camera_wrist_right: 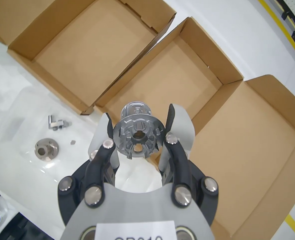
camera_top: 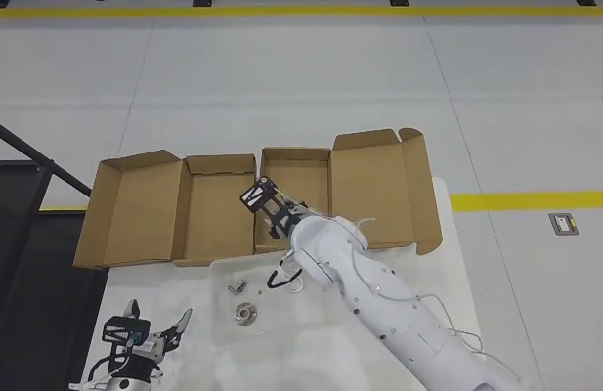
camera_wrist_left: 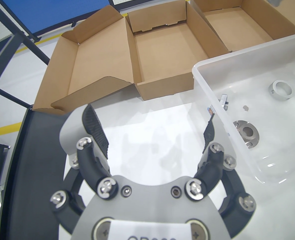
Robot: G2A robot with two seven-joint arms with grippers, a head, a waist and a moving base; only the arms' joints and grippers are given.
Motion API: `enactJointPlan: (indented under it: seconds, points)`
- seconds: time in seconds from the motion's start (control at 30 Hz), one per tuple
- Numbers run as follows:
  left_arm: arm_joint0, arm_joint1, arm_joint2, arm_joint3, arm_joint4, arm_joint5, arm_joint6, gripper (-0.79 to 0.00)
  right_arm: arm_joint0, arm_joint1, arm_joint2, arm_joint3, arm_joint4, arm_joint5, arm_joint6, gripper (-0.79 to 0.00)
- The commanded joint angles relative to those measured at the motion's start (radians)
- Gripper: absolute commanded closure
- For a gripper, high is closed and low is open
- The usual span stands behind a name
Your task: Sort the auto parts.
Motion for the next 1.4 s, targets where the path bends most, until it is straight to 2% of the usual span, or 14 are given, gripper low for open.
enactJointPlan:
  seconds: [0.0, 0.13, 0.27, 1.1, 1.3, 1.37]
  points:
    - [0.0, 0.0, 0.0, 0.0, 0.0, 0.0, 0.0, -0.785, 0.113, -0.049, -0.042, 0.185, 0.065, 0.044, -0.027, 0.0]
    - [0.0, 0.0, 0.0, 0.0, 0.0, 0.0, 0.0, -0.785, 0.25, -0.156, -0.12, 0.466, 0.174, 0.097, -0.089, 0.0]
    - [0.0, 0.0, 0.0, 0.0, 0.0, 0.0, 0.0, -0.785, 0.316, -0.245, -0.163, 0.669, 0.235, 0.125, -0.146, 0.0]
    - [0.0, 0.0, 0.0, 0.0, 0.0, 0.0, 0.0, -0.785, 0.307, -0.245, -0.165, 0.669, 0.231, 0.129, -0.147, 0.0]
    - [0.0, 0.0, 0.0, 0.0, 0.0, 0.0, 0.0, -0.785, 0.277, -0.261, -0.154, 0.71, 0.221, 0.288, -0.094, 0.0]
    - [0.0, 0.0, 0.0, 0.0, 0.0, 0.0, 0.0, -0.785, 0.268, -0.267, -0.14, 0.724, 0.246, 0.28, -0.115, 0.0]
